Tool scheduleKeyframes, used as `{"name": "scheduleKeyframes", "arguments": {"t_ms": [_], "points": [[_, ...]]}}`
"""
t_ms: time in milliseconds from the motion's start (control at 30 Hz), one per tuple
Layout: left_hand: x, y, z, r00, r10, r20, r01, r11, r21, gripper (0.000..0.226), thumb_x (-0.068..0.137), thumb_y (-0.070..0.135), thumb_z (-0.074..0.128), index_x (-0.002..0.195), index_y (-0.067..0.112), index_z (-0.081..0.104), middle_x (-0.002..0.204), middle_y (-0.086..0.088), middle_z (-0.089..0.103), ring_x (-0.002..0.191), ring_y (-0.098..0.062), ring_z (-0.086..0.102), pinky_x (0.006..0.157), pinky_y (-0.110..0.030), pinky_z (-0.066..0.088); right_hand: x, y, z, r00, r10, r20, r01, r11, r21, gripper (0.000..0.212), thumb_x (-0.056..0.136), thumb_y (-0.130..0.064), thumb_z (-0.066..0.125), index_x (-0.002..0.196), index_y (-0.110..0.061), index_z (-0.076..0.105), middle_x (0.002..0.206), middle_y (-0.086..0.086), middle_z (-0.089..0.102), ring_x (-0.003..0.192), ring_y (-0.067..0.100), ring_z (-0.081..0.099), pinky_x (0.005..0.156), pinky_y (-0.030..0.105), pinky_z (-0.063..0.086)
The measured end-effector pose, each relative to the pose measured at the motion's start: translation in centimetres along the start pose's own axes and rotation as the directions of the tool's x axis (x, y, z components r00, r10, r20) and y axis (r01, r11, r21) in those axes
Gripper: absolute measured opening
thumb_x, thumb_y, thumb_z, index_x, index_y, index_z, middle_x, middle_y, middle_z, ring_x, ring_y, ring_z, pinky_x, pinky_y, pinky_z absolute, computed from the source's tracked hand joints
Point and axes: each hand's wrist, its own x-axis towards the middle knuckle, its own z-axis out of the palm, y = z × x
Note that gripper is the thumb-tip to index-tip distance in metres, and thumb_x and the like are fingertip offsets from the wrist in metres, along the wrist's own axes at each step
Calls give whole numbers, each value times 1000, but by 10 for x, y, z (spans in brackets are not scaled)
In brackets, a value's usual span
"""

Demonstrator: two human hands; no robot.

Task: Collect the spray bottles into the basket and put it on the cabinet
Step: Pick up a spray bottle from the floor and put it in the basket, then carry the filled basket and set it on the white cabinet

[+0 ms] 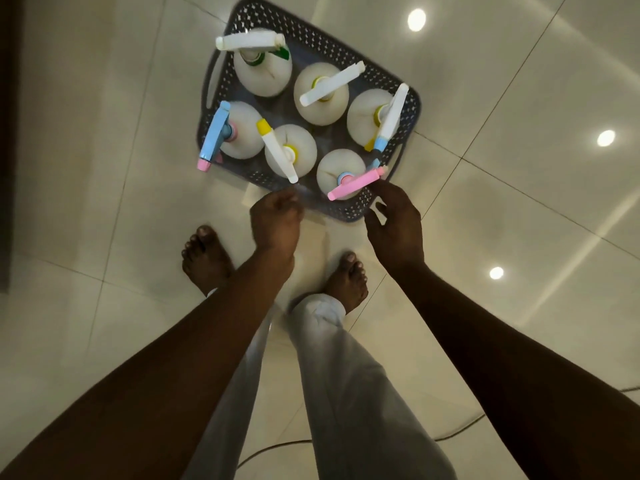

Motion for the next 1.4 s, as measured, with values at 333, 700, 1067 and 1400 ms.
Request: {"name": "scheduleKeyframes", "arguments": {"t_ms": [333, 700, 1067, 1400], "points": [[68, 102, -117, 940, 154, -304, -109, 981, 161, 35, 87, 1, 53, 116, 2, 73, 85, -9, 68, 65, -14, 62, 69, -33, 56, 29, -4, -27, 845, 525, -103, -450, 801, 394, 38, 99, -17, 73, 137, -12, 68, 128, 6, 74, 118, 24, 72, 105, 39, 59], [142, 188, -77, 960, 208, 186, -269, 871, 411, 18, 92, 7, 69, 108, 3, 78, 101, -12, 74, 87, -22, 71, 88, -33, 62, 77, -13, -14, 769, 638, 36, -500, 565, 656, 23, 105, -7, 60, 88, -15, 73, 97, 15, 76, 95, 31, 73, 85, 41, 66], [114, 185, -94, 969, 187, 162, -239, 878, 414, 10, 87, 0, 76, 89, 10, 78, 89, -10, 75, 80, -19, 72, 93, -43, 64, 52, -42, -22, 743, 669, -20, -507, 581, 638, 21, 100, 3, 61, 114, 2, 77, 101, 20, 75, 92, 33, 69, 99, 51, 61], [-52, 224, -198, 980, 192, 46, -198, 957, 214, 29, 90, -7, 63, 115, -3, 78, 113, -27, 76, 109, -43, 72, 102, -56, 58, -43, -161, -94, 839, 542, -46, -432, 716, 548, 23, 97, -3, 65, 114, -1, 80, 87, 7, 78, 90, 25, 70, 89, 43, 62]]}}
